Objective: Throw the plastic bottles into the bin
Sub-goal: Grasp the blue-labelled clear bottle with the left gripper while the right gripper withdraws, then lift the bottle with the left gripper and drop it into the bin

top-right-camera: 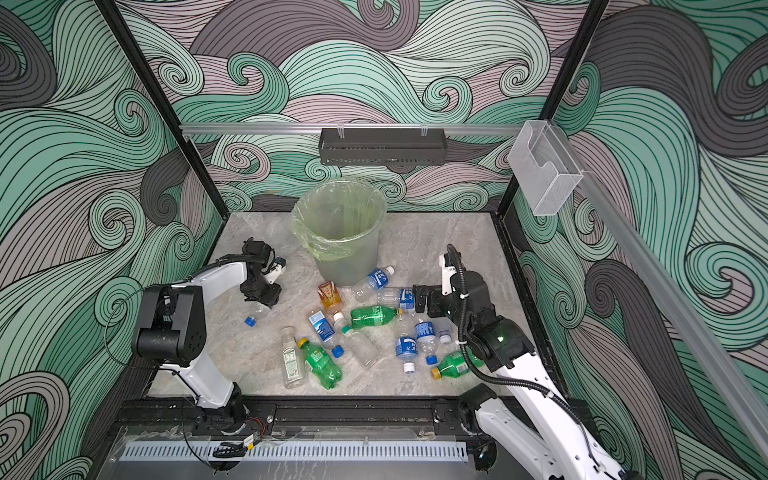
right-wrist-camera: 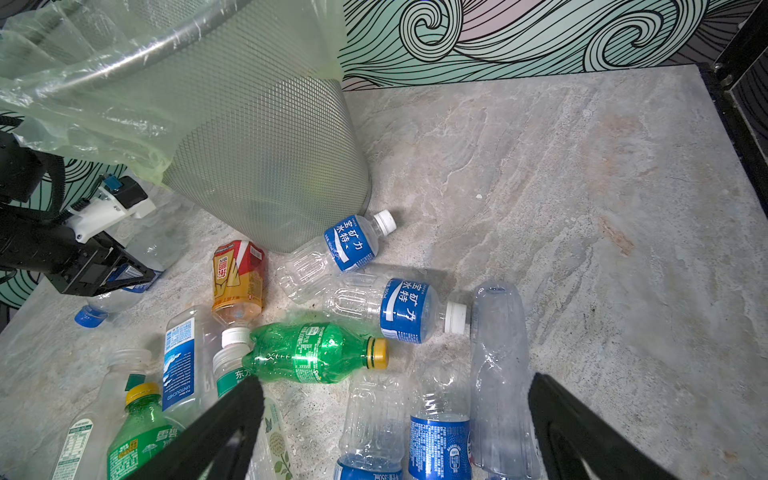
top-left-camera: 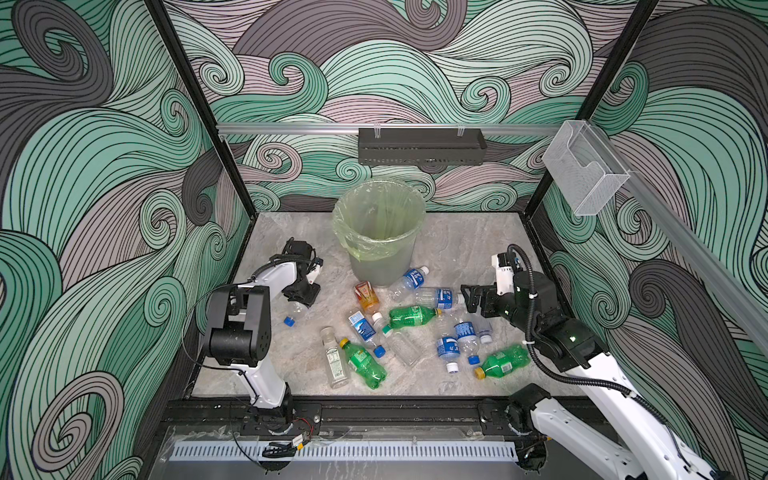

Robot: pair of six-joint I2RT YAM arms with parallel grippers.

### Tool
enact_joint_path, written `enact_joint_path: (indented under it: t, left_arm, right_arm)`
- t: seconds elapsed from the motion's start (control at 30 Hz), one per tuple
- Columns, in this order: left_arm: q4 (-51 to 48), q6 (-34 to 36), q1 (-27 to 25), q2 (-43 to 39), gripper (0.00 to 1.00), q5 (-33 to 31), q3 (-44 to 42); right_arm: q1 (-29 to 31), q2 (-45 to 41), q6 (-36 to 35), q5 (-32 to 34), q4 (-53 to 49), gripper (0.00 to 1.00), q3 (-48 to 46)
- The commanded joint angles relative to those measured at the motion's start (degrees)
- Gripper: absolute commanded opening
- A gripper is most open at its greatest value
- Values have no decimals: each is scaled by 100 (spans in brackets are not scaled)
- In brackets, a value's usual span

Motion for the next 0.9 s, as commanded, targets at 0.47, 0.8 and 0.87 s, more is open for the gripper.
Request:
enact_joint_path:
  t: [0.47,0.8,0.87]
  left_arm:
    - [-499,-1213,45,-1716,44,663,360]
    - [-149,-1946,50,-3766,42,1467,-84]
    - [163,-2154,50,-4307,42,1684,-287]
  right_arm:
    - [-56,214,-414,237,-31,100,84]
    - [-78,505,-671,608,-292,100,313]
    - [-90,535,-769,619,-324,100,327]
